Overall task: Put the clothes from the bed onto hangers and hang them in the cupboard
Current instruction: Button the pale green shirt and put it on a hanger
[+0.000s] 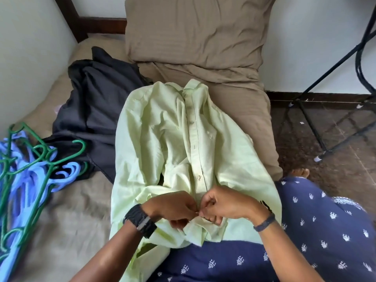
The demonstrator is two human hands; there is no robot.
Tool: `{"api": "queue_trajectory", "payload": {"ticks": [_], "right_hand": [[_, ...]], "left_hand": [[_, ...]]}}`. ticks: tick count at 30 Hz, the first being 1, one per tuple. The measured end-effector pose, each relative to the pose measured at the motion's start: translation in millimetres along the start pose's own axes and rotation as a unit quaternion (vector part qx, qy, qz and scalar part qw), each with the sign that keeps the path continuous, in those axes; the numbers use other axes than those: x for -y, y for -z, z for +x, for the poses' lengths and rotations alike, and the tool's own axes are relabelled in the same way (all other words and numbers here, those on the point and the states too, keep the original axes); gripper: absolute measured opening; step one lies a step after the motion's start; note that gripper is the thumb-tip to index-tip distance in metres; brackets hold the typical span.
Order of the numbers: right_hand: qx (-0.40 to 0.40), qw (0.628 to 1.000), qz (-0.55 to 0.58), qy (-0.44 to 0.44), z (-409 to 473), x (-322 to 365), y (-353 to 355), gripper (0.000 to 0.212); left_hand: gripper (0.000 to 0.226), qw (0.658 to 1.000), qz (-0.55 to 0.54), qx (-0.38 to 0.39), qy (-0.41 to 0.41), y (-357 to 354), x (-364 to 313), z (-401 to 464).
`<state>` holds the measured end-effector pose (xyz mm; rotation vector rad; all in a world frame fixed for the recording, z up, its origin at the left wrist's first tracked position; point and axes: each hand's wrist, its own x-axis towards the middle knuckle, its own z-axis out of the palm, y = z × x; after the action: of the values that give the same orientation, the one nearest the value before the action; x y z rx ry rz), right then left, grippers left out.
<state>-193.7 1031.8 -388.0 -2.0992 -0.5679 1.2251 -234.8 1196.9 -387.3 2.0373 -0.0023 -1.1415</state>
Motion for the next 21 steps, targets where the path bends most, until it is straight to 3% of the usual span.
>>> {"api": "queue_trajectory", "payload": {"ticks": [2, 4, 6, 8, 11, 15, 16, 18, 21], "right_hand": [[-0.043, 0.999, -0.015, 0.000, 9.0, -2.0, 8.4, 0.004], [-0.138, 0.990, -0.003, 0.028, 16.9, -6.3, 16.5, 0.008], [-0.275, 0.959, -0.027, 0.058, 25.6, -9.1, 20.3, 0.022], [-0.359, 0.928, -0.046, 0.085, 34.9, -8.1, 21.7, 0.039], [-0.327, 0.941, -0.065, 0.051, 49.2, -10.1, 24.8, 0.042], [-0.202, 0.972, -0.119, -0.020, 61.2, -23.3, 22.3, 0.013], [-0.186, 0.975, -0.122, -0.019, 63.2, -24.2, 22.5, 0.017], [-0.165, 0.978, -0.127, -0.018, 66.9, -22.3, 27.0, 0.030], [-0.174, 0.969, -0.175, -0.012, 66.2, -7.0, 34.5, 0.011]], "left_hand": [[0.018, 0.999, 0.016, -0.048, 0.008, 6.6, -7.2, 5.6], [0.012, 0.986, 0.058, -0.158, -0.016, 11.3, -17.7, 5.6], [0.014, 0.945, 0.108, -0.307, -0.045, 15.8, -24.9, 8.4], [0.029, 0.903, 0.150, -0.396, -0.071, 21.2, -25.4, 22.3], [0.048, 0.898, 0.203, -0.386, -0.056, 28.8, -16.3, 50.7], [0.030, 0.899, 0.343, -0.273, -0.007, 23.0, -4.2, 68.5], [0.030, 0.895, 0.359, -0.263, 0.004, 23.8, -4.1, 68.7], [0.036, 0.906, 0.346, -0.245, 0.006, 30.6, -6.7, 65.8], [0.041, 0.932, 0.238, -0.272, -0.031, 47.0, -8.0, 56.8]]}}
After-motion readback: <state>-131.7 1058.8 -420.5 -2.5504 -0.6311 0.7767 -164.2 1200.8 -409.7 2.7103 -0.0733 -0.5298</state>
